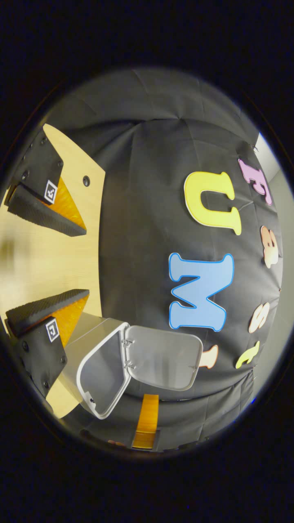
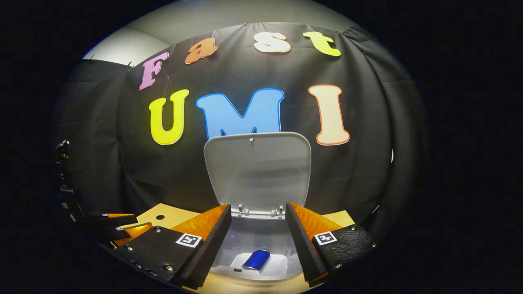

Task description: Press the lid of the desktop garbage bin to open it, pick up the crumpled paper on the desktop and throw it into the bin, then pick up the pop can on the desktop and drop it into the bin, and finally close the garbage bin lid.

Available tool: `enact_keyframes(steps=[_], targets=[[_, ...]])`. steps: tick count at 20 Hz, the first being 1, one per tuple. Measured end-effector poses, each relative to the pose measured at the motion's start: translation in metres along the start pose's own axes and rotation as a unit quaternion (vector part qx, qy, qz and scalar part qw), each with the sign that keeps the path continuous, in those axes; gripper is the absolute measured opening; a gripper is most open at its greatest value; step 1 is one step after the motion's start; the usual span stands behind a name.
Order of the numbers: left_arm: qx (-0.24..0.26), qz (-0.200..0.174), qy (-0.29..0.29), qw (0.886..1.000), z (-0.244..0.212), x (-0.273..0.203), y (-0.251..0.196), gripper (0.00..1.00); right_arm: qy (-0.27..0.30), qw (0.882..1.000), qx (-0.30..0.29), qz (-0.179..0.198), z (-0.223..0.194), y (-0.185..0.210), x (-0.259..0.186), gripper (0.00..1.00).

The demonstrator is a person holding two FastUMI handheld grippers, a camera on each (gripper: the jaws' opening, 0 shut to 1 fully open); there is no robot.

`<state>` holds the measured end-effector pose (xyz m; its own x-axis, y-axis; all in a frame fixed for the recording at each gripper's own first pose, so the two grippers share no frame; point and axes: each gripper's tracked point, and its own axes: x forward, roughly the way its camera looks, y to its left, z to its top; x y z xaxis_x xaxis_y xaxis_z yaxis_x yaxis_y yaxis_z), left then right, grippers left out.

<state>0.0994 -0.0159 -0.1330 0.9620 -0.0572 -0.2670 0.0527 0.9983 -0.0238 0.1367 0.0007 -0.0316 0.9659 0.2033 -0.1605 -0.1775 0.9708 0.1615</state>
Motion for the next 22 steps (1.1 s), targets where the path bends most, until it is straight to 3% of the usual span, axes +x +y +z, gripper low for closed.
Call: enact_keyframes(steps=[10, 22], targets=[[-0.002, 0.008, 0.003, 1.000, 0.001, 0.004, 0.008, 0.86, -0.064, 0.998, 0.003, -0.010, 0.053, -0.001, 0.022, 0.85], [-0.009, 0.019, 0.008, 1.000, 0.001, 0.012, 0.023, 0.85, -0.134, 0.990, -0.003, -0.047, 0.100, -0.016, 0.046, 0.84]])
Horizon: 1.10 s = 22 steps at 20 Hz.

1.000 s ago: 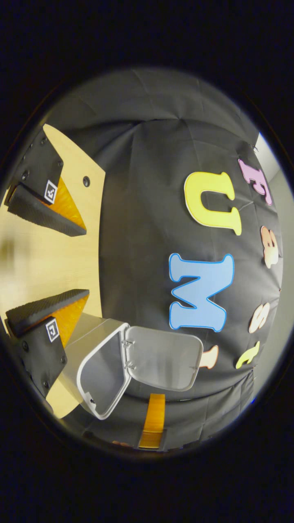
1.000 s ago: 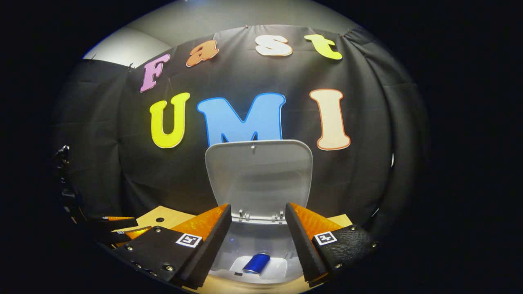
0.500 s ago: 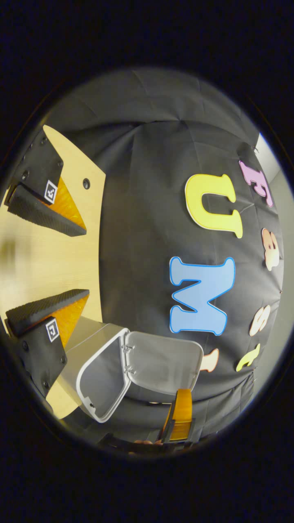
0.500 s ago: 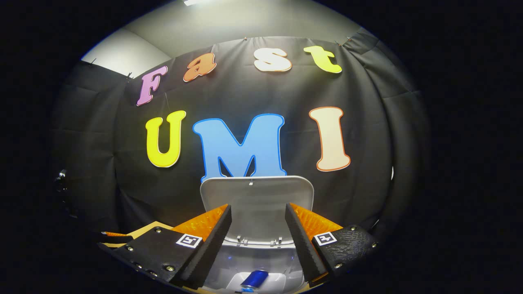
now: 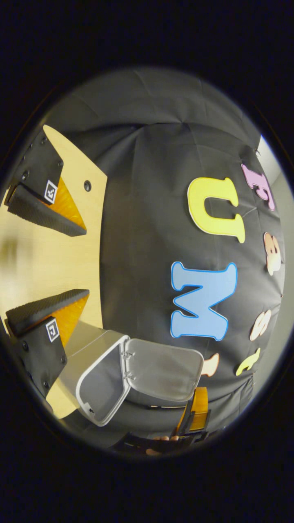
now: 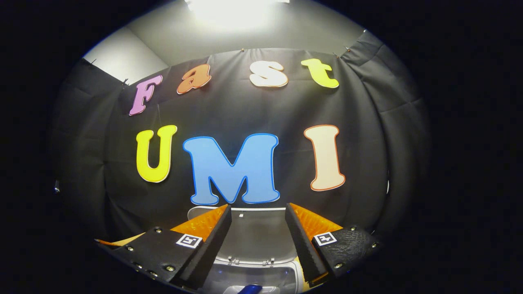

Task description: Press the lid of the desktop garbage bin to open it, pick up the crumpled paper on the desktop and throw it into the bin, then pick up the pop can on the desktop and drop it into the bin, and finally close the garbage bin lid.

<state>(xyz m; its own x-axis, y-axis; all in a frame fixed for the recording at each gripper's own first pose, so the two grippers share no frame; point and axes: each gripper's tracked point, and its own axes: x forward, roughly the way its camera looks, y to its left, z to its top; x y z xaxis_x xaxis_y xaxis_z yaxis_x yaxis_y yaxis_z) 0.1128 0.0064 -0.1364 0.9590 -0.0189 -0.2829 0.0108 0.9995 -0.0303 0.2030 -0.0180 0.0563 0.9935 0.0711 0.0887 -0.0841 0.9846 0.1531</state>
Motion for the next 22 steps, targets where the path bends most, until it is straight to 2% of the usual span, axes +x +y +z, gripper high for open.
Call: enact_keyframes(steps=[7, 11, 19, 22], targets=[[-0.006, 0.006, 0.005, 1.000, -0.005, 0.001, 0.010, 0.87, -0.037, 0.999, 0.014, -0.023, 0.015, -0.004, 0.020, 0.84], [-0.008, 0.010, 0.006, 1.000, -0.005, 0.001, 0.017, 0.85, -0.027, 0.999, 0.012, -0.034, 0.004, -0.007, 0.030, 0.84], [-0.015, 0.007, 0.006, 1.000, -0.006, 0.000, 0.016, 0.84, -0.002, 1.000, -0.011, -0.027, -0.001, -0.004, 0.006, 0.85], [-0.017, 0.000, 0.004, 1.000, -0.004, -0.001, 0.011, 0.87, 0.010, 1.000, -0.010, -0.024, -0.003, -0.003, -0.008, 0.85]])
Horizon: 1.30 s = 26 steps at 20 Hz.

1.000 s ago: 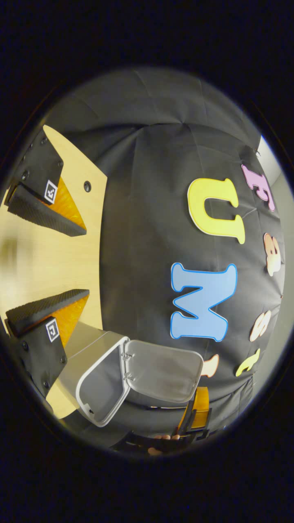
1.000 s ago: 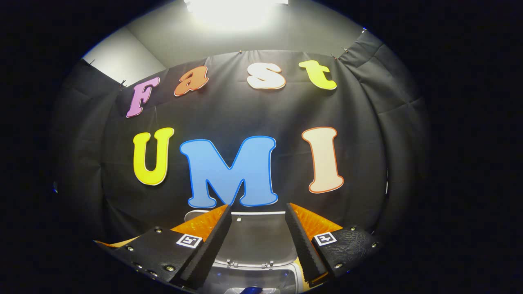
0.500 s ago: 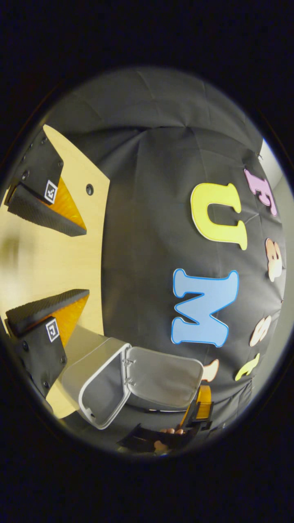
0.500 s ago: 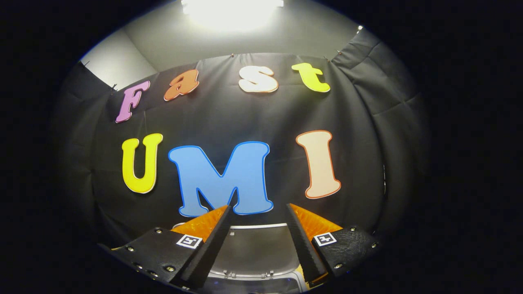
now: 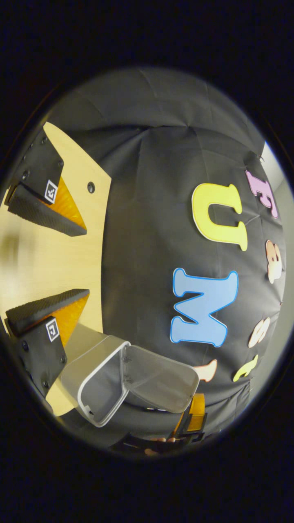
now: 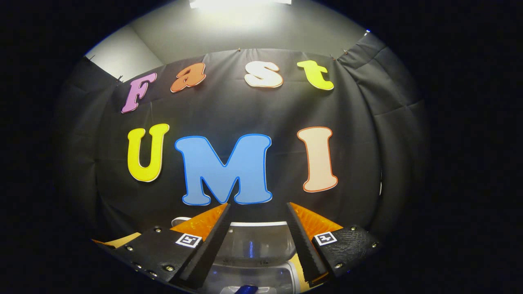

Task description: Press the lid of the desktop garbage bin to open it, pick up the crumpled paper on the desktop and throw it into the bin, then pick up the pop can on the desktop and drop it into the bin, and finally close the garbage bin lid.

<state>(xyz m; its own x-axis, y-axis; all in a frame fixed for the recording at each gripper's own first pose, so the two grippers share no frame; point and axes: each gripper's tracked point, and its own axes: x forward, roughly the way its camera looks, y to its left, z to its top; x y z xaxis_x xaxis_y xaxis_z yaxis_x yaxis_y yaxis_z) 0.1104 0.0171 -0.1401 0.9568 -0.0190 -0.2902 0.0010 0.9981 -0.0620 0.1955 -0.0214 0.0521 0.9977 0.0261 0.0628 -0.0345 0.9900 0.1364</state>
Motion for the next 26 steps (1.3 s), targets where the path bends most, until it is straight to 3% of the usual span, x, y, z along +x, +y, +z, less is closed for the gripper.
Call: enact_keyframes(steps=[16, 22, 26], targets=[[0.002, -0.025, -0.011, 1.000, 0.005, -0.020, -0.026, 0.86, 0.081, 0.997, -0.004, 0.012, -0.036, 0.003, -0.065, 0.85], [0.002, -0.029, -0.014, 0.999, 0.004, -0.031, -0.030, 0.87, 0.188, 0.982, -0.002, 0.019, -0.108, 0.008, -0.091, 0.86], [-0.001, -0.026, -0.013, 1.000, 0.003, -0.035, -0.025, 0.84, 0.216, 0.976, -0.006, 0.020, -0.138, 0.009, -0.101, 0.85]])
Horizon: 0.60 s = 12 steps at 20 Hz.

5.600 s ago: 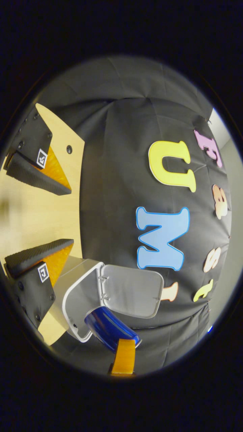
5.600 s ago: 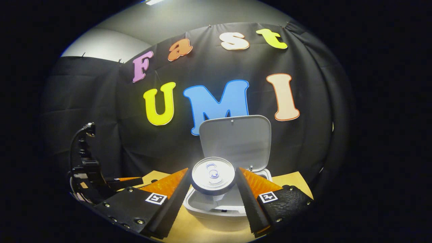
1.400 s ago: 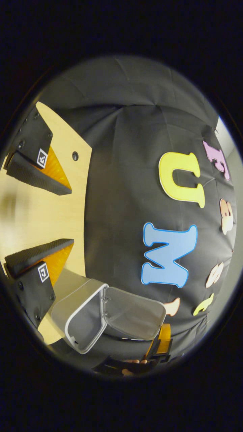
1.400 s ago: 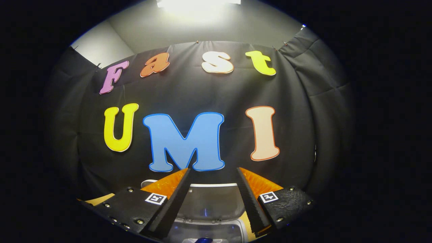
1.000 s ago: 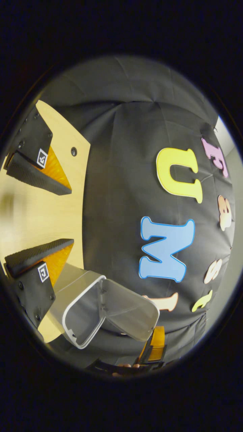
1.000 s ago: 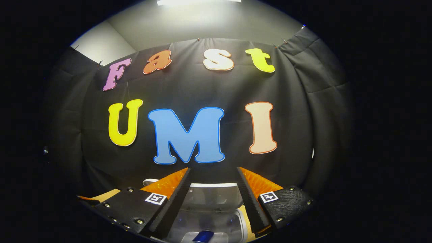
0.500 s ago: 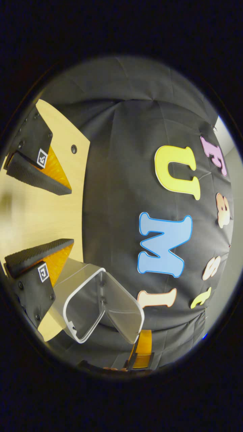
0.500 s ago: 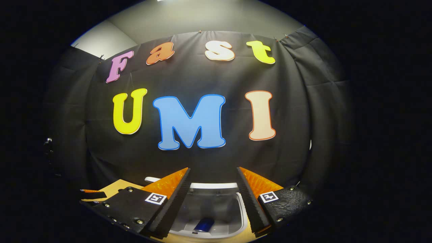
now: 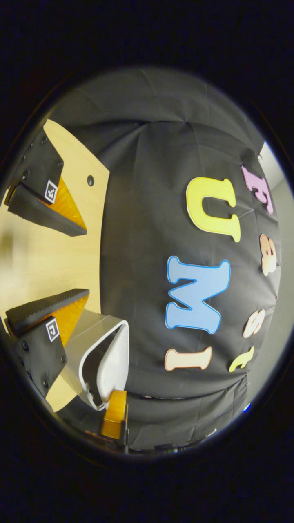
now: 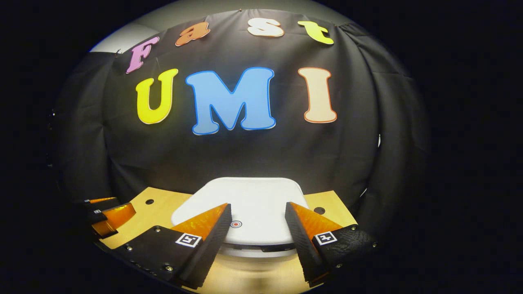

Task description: Press the lid of the desktop garbage bin to open it, pick up the crumpled paper on the desktop and throw it into the bin, then pick up the pop can on the desktop and drop it into the bin, and finally close the garbage bin lid.

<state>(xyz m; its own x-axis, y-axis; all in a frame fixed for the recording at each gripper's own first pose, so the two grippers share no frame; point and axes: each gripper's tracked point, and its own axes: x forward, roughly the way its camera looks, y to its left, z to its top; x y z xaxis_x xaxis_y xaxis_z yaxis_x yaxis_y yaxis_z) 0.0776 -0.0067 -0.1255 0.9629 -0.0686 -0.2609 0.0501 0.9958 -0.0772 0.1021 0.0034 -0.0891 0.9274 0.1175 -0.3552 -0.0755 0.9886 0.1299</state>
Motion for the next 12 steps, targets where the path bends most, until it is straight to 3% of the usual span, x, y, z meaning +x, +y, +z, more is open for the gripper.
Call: enact_keyframes(steps=[12], targets=[[-0.011, 0.006, 0.010, 1.000, -0.013, 0.000, 0.007, 0.88, 0.000, 1.000, -0.021, 0.007, -0.017, 0.001, 0.004, 0.86]])
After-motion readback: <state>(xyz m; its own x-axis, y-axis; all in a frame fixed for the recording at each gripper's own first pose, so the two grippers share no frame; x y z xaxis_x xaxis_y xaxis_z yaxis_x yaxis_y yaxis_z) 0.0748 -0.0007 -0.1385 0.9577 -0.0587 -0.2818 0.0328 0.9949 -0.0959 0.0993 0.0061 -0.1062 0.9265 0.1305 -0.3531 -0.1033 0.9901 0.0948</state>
